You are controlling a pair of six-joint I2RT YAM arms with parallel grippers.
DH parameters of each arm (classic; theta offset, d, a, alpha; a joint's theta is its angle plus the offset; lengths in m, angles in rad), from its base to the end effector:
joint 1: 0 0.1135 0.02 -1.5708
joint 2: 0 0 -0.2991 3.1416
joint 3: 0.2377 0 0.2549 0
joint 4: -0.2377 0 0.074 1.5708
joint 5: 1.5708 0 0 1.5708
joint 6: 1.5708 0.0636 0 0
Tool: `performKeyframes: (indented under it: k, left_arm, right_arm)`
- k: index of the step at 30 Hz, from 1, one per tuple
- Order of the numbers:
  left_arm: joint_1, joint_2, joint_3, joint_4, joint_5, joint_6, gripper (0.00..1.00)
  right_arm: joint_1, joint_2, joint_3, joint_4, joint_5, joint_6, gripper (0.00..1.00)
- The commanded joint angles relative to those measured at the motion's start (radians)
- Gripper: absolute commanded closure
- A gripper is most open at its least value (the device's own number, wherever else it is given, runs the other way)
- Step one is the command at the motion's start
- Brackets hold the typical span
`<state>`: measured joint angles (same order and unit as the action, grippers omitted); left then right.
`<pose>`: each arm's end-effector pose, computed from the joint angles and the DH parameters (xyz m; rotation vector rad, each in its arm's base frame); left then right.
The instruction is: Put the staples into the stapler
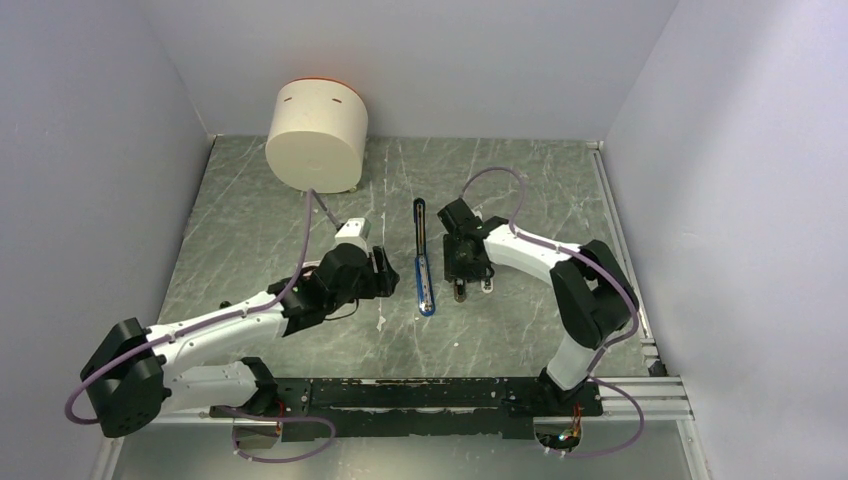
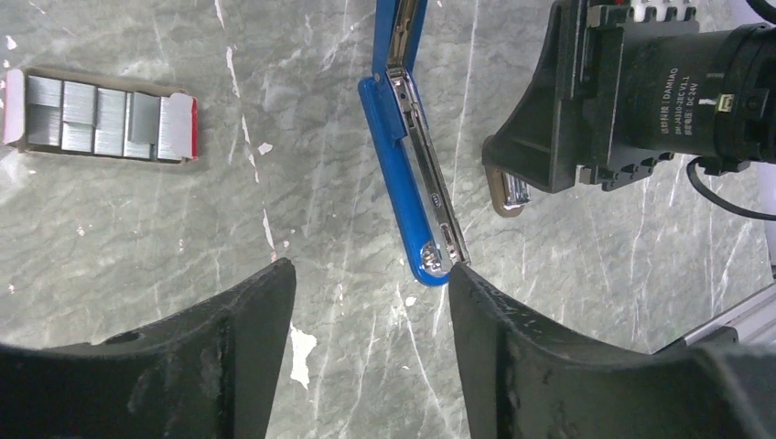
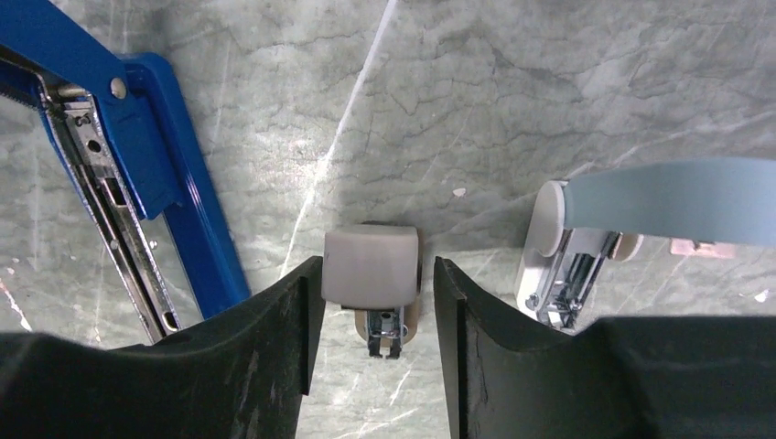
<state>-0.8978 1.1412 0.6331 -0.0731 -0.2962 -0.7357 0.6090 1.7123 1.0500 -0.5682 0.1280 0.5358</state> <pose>0.1727 -0.1869 0.2433 0.0016 2.1926 -0.6364 0.2837 0.1880 0.1754 -0.0712 2.7843 0.1091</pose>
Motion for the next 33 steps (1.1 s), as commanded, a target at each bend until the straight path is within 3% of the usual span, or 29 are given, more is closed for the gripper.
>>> performKeyframes:
  k: [1, 6, 13, 17, 23, 28, 33]
  left_arm:
    - [0.012, -0.053, 0.045, -0.048, -0.038, 0.022, 0.3]
    - [0.017, -0.124, 0.107, -0.115, -0.095, 0.053, 0.25]
    - [0.017, -0.232, 0.239, -0.272, -0.229, 0.079, 0.14]
    - [0.019, -0.281, 0.323, -0.358, -0.317, 0.093, 0.03]
    - [0.018, -0.356, 0.388, -0.421, -0.391, 0.093, 0.03]
    - [0.017, -0.416, 0.364, -0.403, -0.381, 0.076, 0.03]
    - [0.019, -0.455, 0.311, -0.384, -0.393, 0.062, 0.03]
  right_arm:
    - [0.006, -0.068, 0.033, -0.026, 0.041, 0.013, 0.49]
    - [0.017, -0.157, 0.055, -0.038, 0.086, 0.018, 0.48]
    - [0.164, -0.188, 0.113, 0.101, 0.164, 0.056, 0.52]
    - [0.245, -0.095, 0.183, 0.153, 0.158, 0.067, 0.51]
    - [0.309, 0.148, 0.423, 0.12, 0.154, 0.019, 0.49]
    - [0.314, 0.344, 0.579, 0.104, 0.163, -0.008, 0.57]
    - [0.318, 0.462, 0.693, 0.105, 0.107, -0.069, 0.52]
